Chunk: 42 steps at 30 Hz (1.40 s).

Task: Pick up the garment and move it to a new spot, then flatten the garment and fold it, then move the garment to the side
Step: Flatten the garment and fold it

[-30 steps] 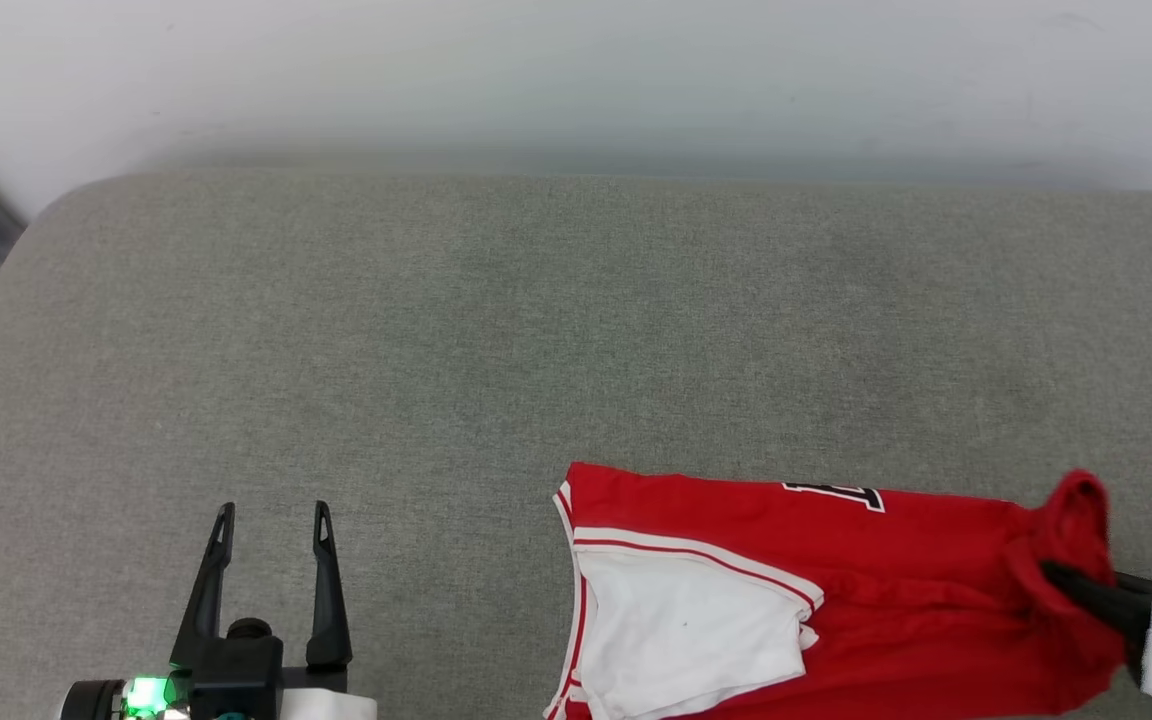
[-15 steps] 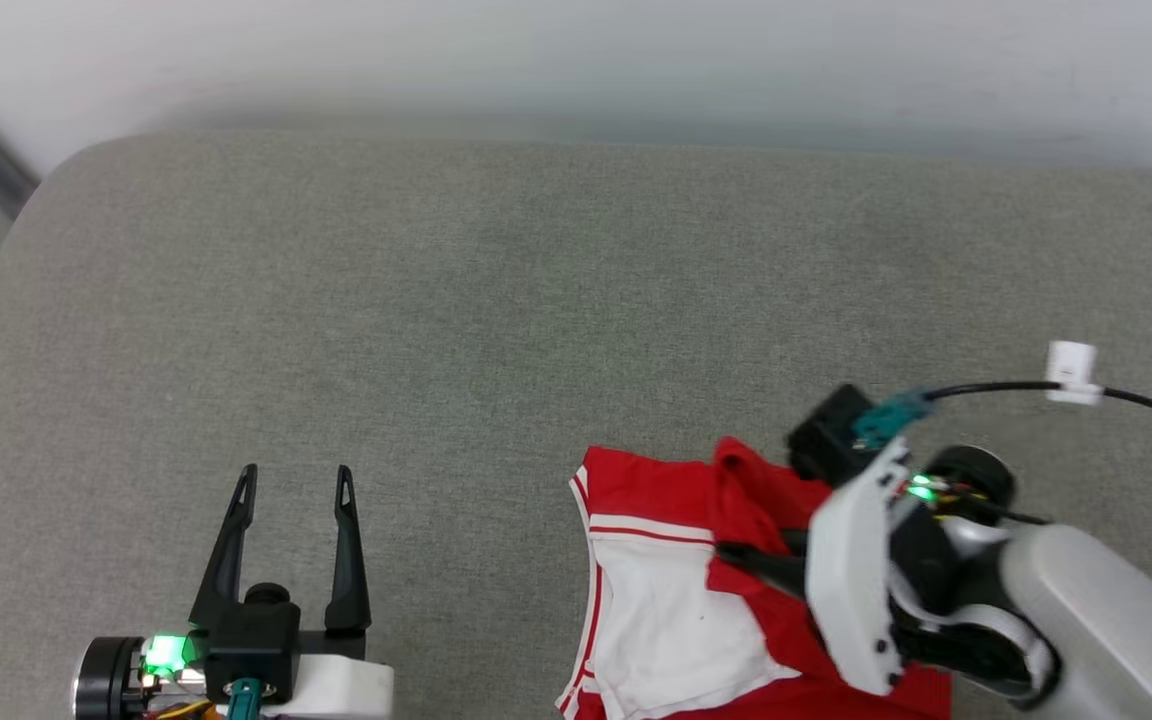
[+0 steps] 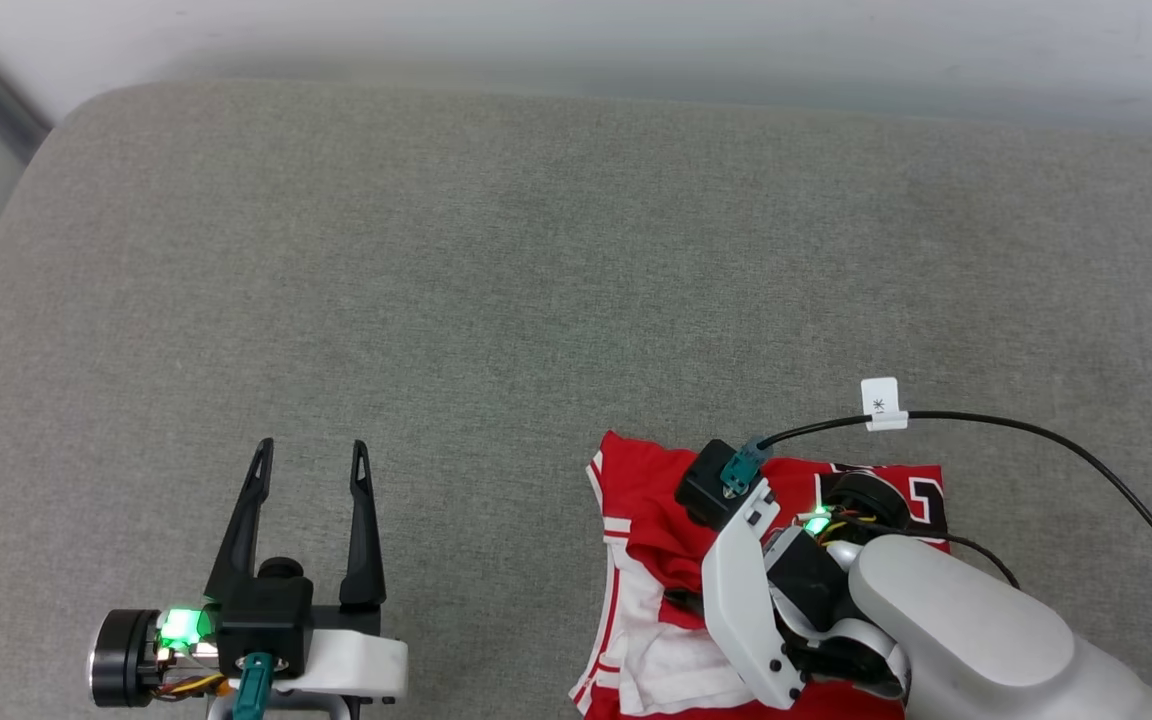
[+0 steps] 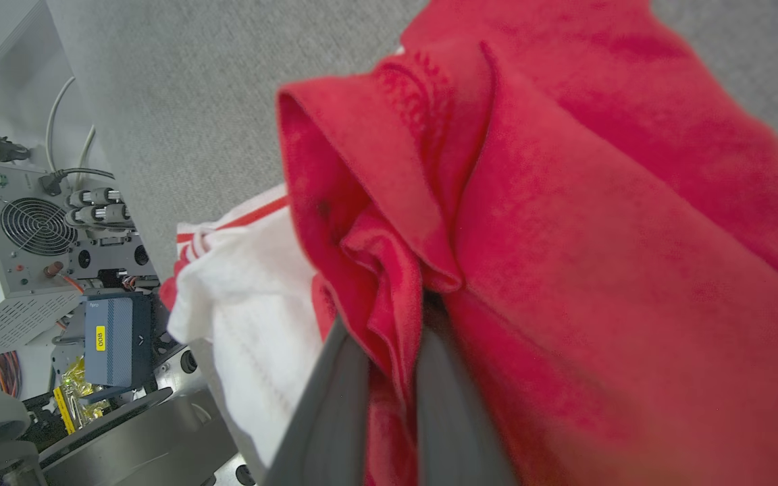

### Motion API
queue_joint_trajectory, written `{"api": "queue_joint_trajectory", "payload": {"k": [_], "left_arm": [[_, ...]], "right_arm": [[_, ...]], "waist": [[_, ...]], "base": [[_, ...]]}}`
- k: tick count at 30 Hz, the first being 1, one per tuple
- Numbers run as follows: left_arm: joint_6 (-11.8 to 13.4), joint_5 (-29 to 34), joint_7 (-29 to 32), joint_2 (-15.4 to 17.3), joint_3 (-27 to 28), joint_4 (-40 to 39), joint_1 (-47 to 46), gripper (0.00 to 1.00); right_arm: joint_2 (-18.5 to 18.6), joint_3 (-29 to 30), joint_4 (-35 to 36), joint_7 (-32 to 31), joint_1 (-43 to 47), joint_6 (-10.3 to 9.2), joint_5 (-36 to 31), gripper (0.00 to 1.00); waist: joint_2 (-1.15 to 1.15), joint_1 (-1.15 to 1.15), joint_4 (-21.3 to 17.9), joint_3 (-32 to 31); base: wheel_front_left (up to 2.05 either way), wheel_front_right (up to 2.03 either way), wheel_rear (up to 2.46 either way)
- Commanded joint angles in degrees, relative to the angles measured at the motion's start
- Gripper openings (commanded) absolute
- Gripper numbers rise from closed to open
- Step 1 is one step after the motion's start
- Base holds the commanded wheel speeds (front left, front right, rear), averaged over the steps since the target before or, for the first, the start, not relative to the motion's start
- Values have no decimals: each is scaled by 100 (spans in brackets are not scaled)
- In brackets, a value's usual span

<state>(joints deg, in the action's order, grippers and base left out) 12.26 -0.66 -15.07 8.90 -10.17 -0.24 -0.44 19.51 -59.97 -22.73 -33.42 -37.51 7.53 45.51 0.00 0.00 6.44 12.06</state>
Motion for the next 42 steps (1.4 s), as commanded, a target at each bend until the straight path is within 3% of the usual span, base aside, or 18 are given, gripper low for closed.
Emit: {"api": "queue_joint_trajectory", "payload": {"k": [1,2,4,5,14,17,21,27,33,34,42], "left_arm": [[6,13,-12,6,23,2,-47,100],[8,7,-12,5,37,4,-26,100],[-2,8,-12,3,41,14,20,100],[2,16,-12,6,49,28,38,100],[-10,16,-12,37,101,-25,228,100],[-33,2,-12,31,114,-70,255,100],[-48,-14,-12,17,135,-116,299,100],[-94,-56,-12,-26,193,-173,364,100],[-149,-104,-12,-88,266,-199,447,100],[-189,-95,-12,-114,290,-205,484,100],[-275,-135,-12,-181,393,-200,672,100]], "right_arm": [[24,-145,-158,-18,99,-8,15,0],[19,-212,-217,92,75,-8,12,2],[27,-265,-257,354,-11,-10,20,38],[42,-273,-222,527,-65,-10,14,100],[633,94,573,1911,-215,-8,-301,100],[829,687,699,2662,-124,-9,-719,100],[754,1809,579,3660,261,-8,-1410,100],[247,3623,352,4634,1148,-8,-2407,100],[-388,5029,553,4853,2113,-7,-3213,100],[-732,5548,944,4858,2561,-8,-3425,100],[-1394,6153,1632,4859,3574,-7,-3727,100]], "waist": [[0,0,-12,-6],[0,0,-34,-20],[0,0,-85,-70],[0,0,-112,-105],[0,0,-392,-501],[0,0,-496,-584],[0,0,-613,-653],[0,0,-745,-744],[0,0,-803,-820],[0,0,-808,-849],[0,0,-776,-999]], "base": [[0,0,0],[0,0,0],[0,0,0],[0,0,0],[0,0,0],[0,0,0],[0,0,0],[0,0,0],[0,0,0],[0,0,0],[0,0,0]]}}
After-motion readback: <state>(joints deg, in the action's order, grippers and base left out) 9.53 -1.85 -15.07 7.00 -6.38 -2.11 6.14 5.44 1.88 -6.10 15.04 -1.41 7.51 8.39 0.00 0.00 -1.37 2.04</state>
